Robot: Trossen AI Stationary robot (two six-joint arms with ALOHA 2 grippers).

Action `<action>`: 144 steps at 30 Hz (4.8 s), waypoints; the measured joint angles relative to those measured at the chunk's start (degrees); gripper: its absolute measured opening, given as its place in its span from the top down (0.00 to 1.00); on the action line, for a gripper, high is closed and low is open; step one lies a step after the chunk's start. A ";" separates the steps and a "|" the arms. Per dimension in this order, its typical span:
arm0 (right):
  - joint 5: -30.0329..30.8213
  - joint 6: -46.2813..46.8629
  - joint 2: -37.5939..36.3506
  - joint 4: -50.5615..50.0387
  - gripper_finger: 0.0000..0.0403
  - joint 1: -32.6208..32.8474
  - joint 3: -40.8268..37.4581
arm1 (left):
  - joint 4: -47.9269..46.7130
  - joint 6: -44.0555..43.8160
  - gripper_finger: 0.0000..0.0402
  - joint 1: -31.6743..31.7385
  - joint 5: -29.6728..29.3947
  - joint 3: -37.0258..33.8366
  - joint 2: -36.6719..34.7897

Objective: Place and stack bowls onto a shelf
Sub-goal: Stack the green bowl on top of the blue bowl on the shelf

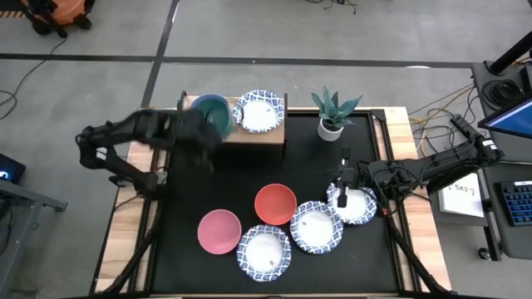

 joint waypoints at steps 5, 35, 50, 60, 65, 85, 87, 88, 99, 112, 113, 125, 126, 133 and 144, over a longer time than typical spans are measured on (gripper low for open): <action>0.00 -0.16 -0.02 0.00 0.98 0.00 0.00 | -1.79 7.43 1.00 14.55 7.69 3.62 2.93; 0.02 -0.12 -0.02 -0.07 0.98 0.00 0.00 | -1.81 17.35 1.00 26.79 13.47 1.56 10.82; 0.02 -0.18 -0.01 -0.09 0.98 0.00 0.00 | -1.79 14.97 1.00 26.79 13.45 1.56 10.71; 0.02 -0.18 -0.01 -0.09 0.98 0.00 0.00 | -1.79 14.97 0.99 26.79 13.45 1.56 10.71; 0.02 -0.18 -0.02 -0.11 0.98 0.00 0.00 | -1.79 14.95 0.91 26.79 13.45 1.56 10.71; 0.02 -0.09 -0.01 -0.10 0.98 0.00 0.00 | 10.45 16.51 0.76 26.72 14.91 6.46 3.66; 0.00 -0.14 -0.02 -0.09 0.98 0.00 0.00 | 16.74 16.88 0.79 26.72 14.92 3.52 0.90; 0.00 -0.14 0.00 -0.09 0.98 0.00 0.00 | 20.26 16.91 0.81 26.72 14.92 1.46 -0.71; -0.05 -0.08 -0.02 -0.07 0.98 0.00 0.00 | 57.68 14.33 0.98 26.81 14.41 -31.71 -17.66; -0.05 0.32 -0.01 -0.04 0.98 0.00 0.00 | 68.12 9.76 1.00 29.04 14.28 -46.89 -20.43; -0.05 0.30 -0.02 -0.04 0.98 0.00 0.00 | 68.15 9.40 1.00 29.04 14.28 -47.13 -20.43; -0.03 0.27 -0.02 -0.04 0.98 0.00 0.00 | 68.28 5.48 1.00 28.97 14.84 -49.67 -19.49; -0.03 0.27 -0.01 -0.04 0.98 0.00 0.00 | 68.22 5.46 1.00 28.97 14.87 -49.61 -19.51; -0.03 0.26 -0.01 -0.04 0.98 0.00 0.00 | 65.24 5.24 1.00 28.47 16.38 -49.61 -20.82; -0.03 0.26 -0.02 -0.04 0.98 0.00 0.00 | 61.57 5.49 1.00 28.44 9.96 -53.70 -34.80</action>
